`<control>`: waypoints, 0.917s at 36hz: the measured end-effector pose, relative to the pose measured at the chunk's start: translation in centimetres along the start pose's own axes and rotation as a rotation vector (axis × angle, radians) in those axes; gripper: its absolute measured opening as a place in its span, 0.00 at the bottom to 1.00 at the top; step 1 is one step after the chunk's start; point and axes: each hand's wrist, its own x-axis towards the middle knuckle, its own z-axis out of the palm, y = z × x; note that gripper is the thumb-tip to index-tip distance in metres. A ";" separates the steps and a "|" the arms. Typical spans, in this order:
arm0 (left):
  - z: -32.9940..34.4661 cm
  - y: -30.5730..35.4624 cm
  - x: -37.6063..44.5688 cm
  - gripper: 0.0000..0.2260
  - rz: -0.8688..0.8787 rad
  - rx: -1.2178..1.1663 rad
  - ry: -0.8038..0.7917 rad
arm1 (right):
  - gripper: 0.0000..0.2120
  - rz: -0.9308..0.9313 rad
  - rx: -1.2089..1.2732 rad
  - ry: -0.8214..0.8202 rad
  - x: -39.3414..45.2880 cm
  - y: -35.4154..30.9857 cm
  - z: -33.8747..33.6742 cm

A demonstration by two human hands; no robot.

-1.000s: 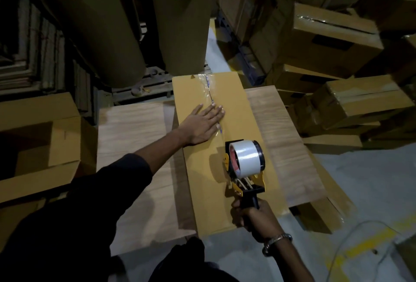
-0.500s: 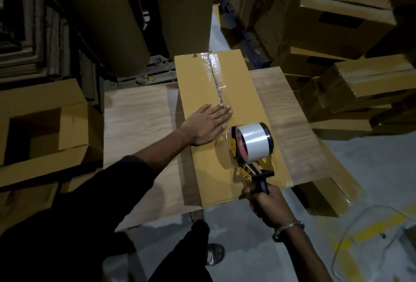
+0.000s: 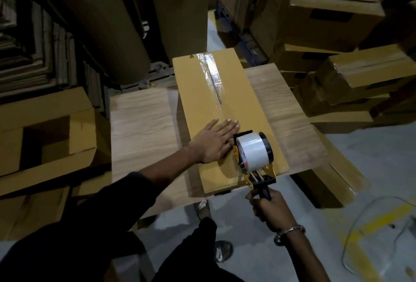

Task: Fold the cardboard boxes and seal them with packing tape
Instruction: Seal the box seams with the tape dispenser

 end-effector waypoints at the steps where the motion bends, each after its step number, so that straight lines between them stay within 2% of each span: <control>1: -0.1 -0.1 0.1 0.31 0.001 -0.005 -0.001 | 0.08 0.001 0.017 0.004 -0.2 0.0 0.2; 13: -0.2 0.7 0.2 0.30 -0.063 -0.004 0.000 | 0.04 0.083 0.093 -0.008 -3.9 4.0 -0.7; 16: -0.4 3.1 0.3 0.34 -0.173 -0.046 -0.038 | 0.05 0.077 0.046 -0.014 -4.0 3.8 -0.9; 19: 0.7 5.6 -0.6 0.41 -0.138 -0.027 -0.092 | 0.06 0.099 0.040 -0.036 -4.2 4.2 -1.7; 22: 1.7 5.9 -1.4 0.39 -0.103 0.020 -0.031 | 0.06 0.102 0.045 -0.041 -4.2 4.4 -1.9; 27: 1.2 5.9 -1.4 0.37 -0.084 0.040 -0.018 | 0.06 0.089 0.038 -0.050 -4.6 4.7 -2.1; 33: 1.4 6.6 -1.1 0.38 -0.159 -0.002 0.019 | 0.05 0.159 0.090 -0.069 -6.5 6.9 -3.1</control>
